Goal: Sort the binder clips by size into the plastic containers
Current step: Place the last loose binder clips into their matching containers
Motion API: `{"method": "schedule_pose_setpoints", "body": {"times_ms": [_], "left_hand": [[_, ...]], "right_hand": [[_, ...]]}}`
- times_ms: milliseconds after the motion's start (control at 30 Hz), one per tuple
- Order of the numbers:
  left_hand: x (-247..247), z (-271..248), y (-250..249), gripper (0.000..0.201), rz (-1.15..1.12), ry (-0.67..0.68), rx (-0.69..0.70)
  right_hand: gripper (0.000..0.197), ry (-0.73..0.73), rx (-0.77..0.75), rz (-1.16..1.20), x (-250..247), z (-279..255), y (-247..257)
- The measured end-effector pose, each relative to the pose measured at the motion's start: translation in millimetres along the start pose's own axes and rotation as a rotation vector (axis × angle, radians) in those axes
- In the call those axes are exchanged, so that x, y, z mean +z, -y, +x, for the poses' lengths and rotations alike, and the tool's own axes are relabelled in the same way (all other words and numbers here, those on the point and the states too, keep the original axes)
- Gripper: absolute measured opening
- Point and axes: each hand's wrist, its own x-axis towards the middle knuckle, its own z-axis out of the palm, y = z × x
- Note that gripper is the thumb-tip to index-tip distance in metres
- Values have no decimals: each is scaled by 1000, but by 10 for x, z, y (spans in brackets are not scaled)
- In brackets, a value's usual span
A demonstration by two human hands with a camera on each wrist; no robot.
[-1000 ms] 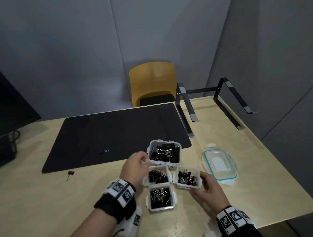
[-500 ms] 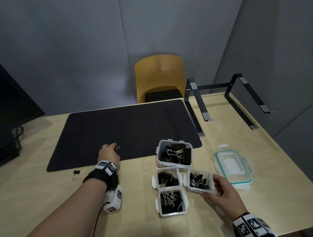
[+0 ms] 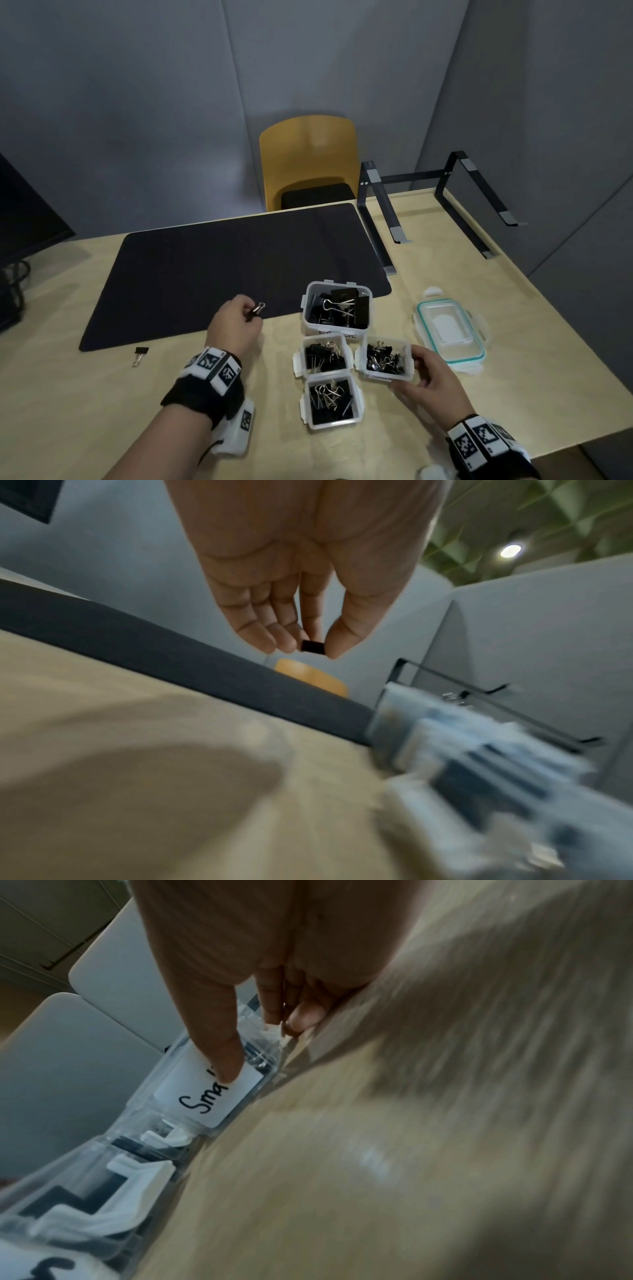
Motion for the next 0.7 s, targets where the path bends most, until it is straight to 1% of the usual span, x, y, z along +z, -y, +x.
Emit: {"method": "schedule_pose_setpoints", "body": {"times_ms": [100, 200, 333, 400, 567, 633, 700], "left_hand": [[10, -368, -339, 20, -110, 31, 91], [76, -725, -695, 23, -164, 124, 199], [360, -986, -969, 24, -77, 303, 333], [487, -1008, -1039, 25, -38, 346, 362], [677, -964, -1118, 27, 6, 371, 401], [664, -948, -1081, 29, 3, 357, 412], [589, -939, -992, 25, -21, 324, 416]], "right_hand": [[60, 7, 12, -27, -10, 4, -12], [60, 7, 19, -8, -9, 9, -27], [64, -10, 5, 16, 15, 21, -45], [61, -22, -4, 19, 19, 29, -54], [62, -27, 3, -2, 20, 41, -77], [61, -27, 11, -11, 22, 46, -78], [60, -30, 18, -24, 27, 49, -84]]}}
